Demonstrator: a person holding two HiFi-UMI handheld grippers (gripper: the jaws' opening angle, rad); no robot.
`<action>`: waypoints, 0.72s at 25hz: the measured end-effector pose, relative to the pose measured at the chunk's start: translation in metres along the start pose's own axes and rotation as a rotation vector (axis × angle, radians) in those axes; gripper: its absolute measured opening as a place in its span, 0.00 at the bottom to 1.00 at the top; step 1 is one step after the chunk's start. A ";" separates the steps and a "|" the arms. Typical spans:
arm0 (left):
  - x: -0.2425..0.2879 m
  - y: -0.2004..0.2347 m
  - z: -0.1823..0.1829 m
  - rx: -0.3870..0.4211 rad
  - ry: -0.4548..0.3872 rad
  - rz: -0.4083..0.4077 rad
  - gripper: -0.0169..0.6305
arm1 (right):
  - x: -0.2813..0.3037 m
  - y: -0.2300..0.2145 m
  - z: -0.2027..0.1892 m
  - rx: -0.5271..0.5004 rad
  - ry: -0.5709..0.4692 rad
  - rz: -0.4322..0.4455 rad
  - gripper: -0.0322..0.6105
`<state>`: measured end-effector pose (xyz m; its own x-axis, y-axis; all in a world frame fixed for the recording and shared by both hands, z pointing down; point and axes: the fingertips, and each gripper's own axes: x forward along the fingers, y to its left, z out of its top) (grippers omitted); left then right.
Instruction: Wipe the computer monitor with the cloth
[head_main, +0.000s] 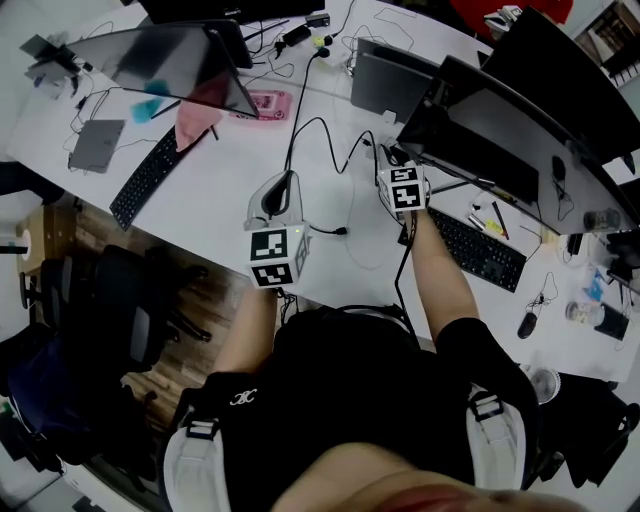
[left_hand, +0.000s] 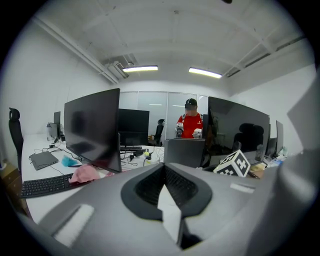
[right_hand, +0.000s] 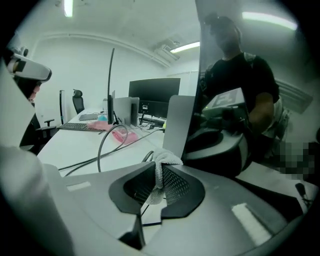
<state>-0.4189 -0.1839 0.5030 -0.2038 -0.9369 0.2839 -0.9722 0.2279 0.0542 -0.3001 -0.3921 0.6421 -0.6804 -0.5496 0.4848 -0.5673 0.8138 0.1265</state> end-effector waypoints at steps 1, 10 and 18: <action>0.000 0.001 0.000 -0.001 -0.002 0.001 0.10 | -0.002 -0.002 0.006 0.010 -0.011 -0.015 0.09; -0.002 -0.003 0.011 0.001 -0.035 -0.019 0.10 | -0.032 -0.011 0.063 0.028 -0.162 -0.111 0.09; -0.003 -0.013 0.022 0.019 -0.060 -0.047 0.10 | -0.078 -0.024 0.142 0.033 -0.363 -0.184 0.09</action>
<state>-0.4081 -0.1905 0.4801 -0.1638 -0.9608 0.2237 -0.9828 0.1786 0.0474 -0.2993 -0.3961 0.4787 -0.6827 -0.7210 0.1187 -0.7051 0.6927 0.1516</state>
